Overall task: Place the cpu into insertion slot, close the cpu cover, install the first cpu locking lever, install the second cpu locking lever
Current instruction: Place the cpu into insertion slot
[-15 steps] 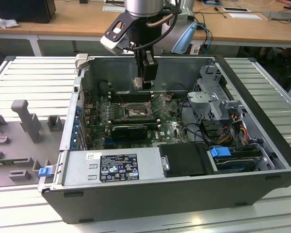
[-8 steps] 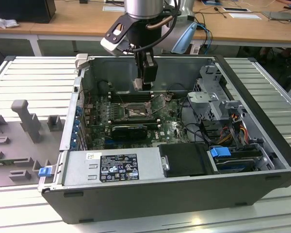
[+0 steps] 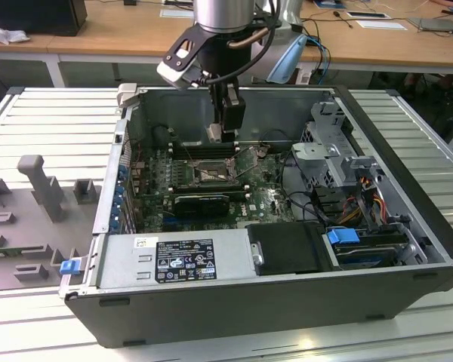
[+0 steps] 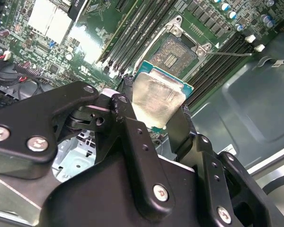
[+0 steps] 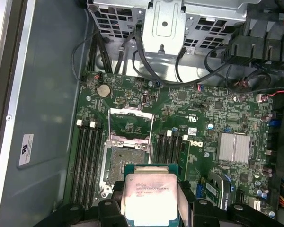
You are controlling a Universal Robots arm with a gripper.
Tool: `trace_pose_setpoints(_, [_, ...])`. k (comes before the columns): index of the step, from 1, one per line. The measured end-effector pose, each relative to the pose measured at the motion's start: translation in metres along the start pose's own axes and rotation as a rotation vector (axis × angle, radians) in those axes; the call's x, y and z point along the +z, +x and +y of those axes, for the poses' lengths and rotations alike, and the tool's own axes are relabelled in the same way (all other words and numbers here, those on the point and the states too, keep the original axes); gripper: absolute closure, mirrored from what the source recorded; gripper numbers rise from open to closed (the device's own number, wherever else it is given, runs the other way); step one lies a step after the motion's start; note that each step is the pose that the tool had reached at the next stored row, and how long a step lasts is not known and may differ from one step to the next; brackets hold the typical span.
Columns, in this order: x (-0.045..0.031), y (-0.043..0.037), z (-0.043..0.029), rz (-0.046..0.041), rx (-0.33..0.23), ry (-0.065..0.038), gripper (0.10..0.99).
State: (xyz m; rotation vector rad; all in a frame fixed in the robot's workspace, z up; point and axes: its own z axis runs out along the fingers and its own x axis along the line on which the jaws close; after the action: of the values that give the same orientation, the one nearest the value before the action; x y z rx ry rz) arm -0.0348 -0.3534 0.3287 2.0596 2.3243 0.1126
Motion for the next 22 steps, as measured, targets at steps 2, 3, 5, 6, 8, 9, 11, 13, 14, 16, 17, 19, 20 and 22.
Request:
trace_pose_setpoints(2, [0.0008,0.0,-0.0001,0.0,0.0,0.0,0.561])
trace_pose_setpoints(3, [0.0012,0.0,-0.0001,0.0,0.0,0.0,0.561])
trace_pose_setpoints(5, [0.0019,0.0,-0.0002,0.0,0.0,0.0,0.561])
trace_pose_setpoints(6, [0.0022,0.0,-0.0001,-0.0001,0.002,0.0,0.561])
trace_pose_setpoints(8, [0.0028,0.0001,-0.0001,-0.0015,0.022,-0.001,0.561])
trace_pose_setpoints(9, [0.0033,0.0002,-0.0002,-0.0037,0.049,-0.001,0.561])
trace_pose_setpoints(11, [0.0042,0.0002,-0.0003,-0.0059,0.078,-0.002,0.561])
trace_pose_setpoints(13, [0.0058,0.0002,-0.0004,-0.0067,0.089,-0.002,0.561])
trace_pose_setpoints(14, [0.0069,0.0002,-0.0005,-0.0068,0.09,-0.002,0.561])
trace_pose_setpoints(16, [0.009,0.0001,-0.0006,-0.007,0.092,-0.002,0.561])
trace_pose_setpoints(17, [0.01,0.0001,-0.0007,-0.007,0.092,-0.002,0.561])
trace_pose_setpoints(19, [0.0119,0.0001,-0.0009,-0.007,0.093,-0.002,0.561])
trace_pose_setpoints(20, [0.0125,0.0,-0.001,-0.007,0.093,-0.001,0.561])
trace_pose_setpoints(22, [0.0144,0.0,-0.0011,-0.007,0.093,-0.001,0.561])
